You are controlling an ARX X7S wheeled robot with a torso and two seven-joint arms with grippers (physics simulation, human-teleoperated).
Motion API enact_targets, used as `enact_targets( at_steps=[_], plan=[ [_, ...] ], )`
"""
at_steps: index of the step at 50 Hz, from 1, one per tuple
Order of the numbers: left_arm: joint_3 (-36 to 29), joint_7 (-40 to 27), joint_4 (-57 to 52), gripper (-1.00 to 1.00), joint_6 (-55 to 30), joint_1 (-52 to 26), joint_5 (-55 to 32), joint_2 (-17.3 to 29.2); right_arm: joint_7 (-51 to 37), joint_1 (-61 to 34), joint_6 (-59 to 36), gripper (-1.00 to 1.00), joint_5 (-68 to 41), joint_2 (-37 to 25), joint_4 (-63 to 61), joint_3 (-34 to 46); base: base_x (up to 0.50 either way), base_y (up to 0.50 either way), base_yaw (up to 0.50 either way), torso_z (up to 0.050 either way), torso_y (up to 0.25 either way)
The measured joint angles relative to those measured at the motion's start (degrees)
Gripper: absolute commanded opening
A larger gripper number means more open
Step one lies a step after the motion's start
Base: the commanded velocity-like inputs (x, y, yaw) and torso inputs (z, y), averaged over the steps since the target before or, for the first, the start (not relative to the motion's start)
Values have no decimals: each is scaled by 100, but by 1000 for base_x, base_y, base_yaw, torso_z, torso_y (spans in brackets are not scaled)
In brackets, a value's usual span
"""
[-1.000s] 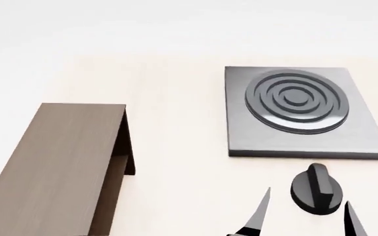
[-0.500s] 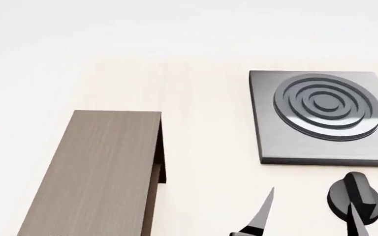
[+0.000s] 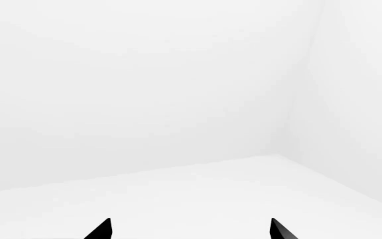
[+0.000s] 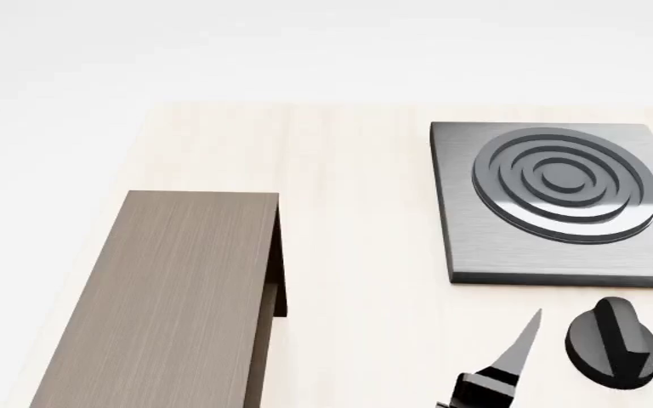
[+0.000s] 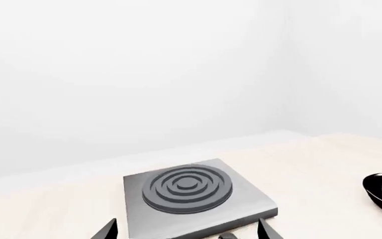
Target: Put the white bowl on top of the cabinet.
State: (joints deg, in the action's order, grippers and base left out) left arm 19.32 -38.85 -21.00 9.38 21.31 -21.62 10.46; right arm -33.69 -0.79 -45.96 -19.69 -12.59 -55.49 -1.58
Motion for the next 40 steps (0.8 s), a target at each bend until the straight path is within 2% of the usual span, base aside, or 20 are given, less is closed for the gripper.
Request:
enact_targets(
  at_steps=[26, 40],
  plan=[
    [-49, -28, 115, 100, 58, -14, -67, 45, -830, -1442, -2405, 100, -1315, -327, -268, -1608, 0, 0, 0, 0, 0],
    [-85, -41, 181, 100, 89, -26, -86, 66, -1431, -1997, -3694, 100, -2764, -294, -300, -3015, 0, 0, 0, 0, 0]
  ],
)
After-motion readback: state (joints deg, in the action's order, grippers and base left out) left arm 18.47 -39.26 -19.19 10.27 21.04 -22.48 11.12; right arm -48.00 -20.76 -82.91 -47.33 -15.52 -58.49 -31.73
